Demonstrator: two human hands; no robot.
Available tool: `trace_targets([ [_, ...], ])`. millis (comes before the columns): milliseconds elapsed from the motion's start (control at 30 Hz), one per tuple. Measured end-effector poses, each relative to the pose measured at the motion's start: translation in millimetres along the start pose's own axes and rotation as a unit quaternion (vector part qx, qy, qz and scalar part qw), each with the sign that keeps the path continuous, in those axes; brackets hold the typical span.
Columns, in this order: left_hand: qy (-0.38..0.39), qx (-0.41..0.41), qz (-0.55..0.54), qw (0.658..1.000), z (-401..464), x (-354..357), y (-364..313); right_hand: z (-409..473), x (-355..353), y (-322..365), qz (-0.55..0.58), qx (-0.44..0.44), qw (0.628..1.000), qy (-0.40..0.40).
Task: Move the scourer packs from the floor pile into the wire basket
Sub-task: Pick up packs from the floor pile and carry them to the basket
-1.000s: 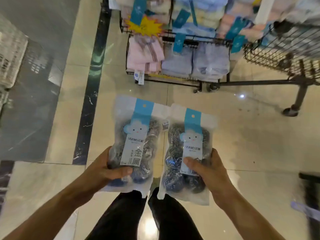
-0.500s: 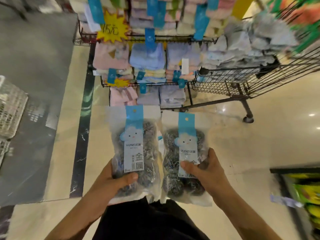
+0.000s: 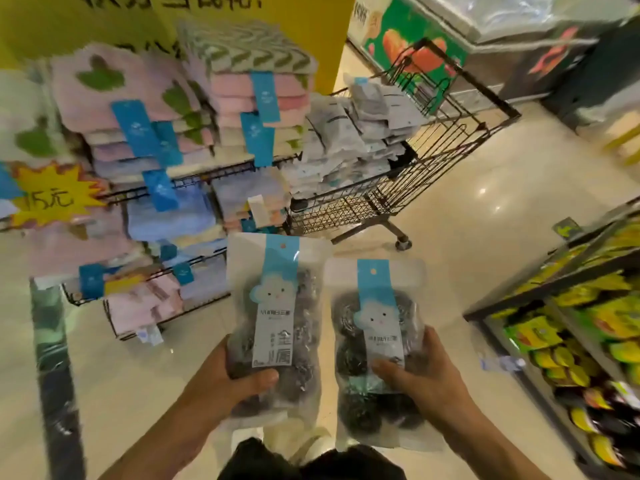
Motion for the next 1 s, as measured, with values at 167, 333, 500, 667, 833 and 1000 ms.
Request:
trace_targets([
  [167, 0.025, -0.007, 0.055, 0.998, 67.2, 30.9, -41.4, 14.4, -47.2, 15.8, 0.061, -0.017, 0.998, -0.032],
  [333, 0.029, -0.005, 0.076, 0.997, 141.4, 69.7, -76.1, 65.8, -112.7, 27.5, 0.073, -0.022, 0.996, -0.046],
  [500, -0.027, -0.003, 0.059, 0.998, 211.5, 119.1, -99.0, 130.2, -191.6, 51.3, 0.086, -0.033, 0.996, -0.019],
  [667, -0.090, 0.000, 0.046, 0.995, 256.3, 168.9, -131.5, 174.4, -258.0, 88.9, 0.079, -0.023, 0.996, 0.034],
  [833, -0.118, 0.005, 0.026, 0.993, 294.1, 192.6, -155.3, 211.8, -305.4, 119.2, 0.069, -0.026, 0.995, 0.062],
  [1000, -0.132, 0.002, 0.019, 0.991, 347.4, 194.8, -184.1, 267.0, -333.4, 142.3, 0.075, -0.028, 0.994, 0.072],
])
Point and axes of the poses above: each hand's wrist, its own z-axis towards the middle knuckle, its own x-axis out of the palm, y = z × x, the point moved 8 cm from there along z, towards the middle knuckle, and after that the axes turned 14 degrees about y, right-handed, at the moved point
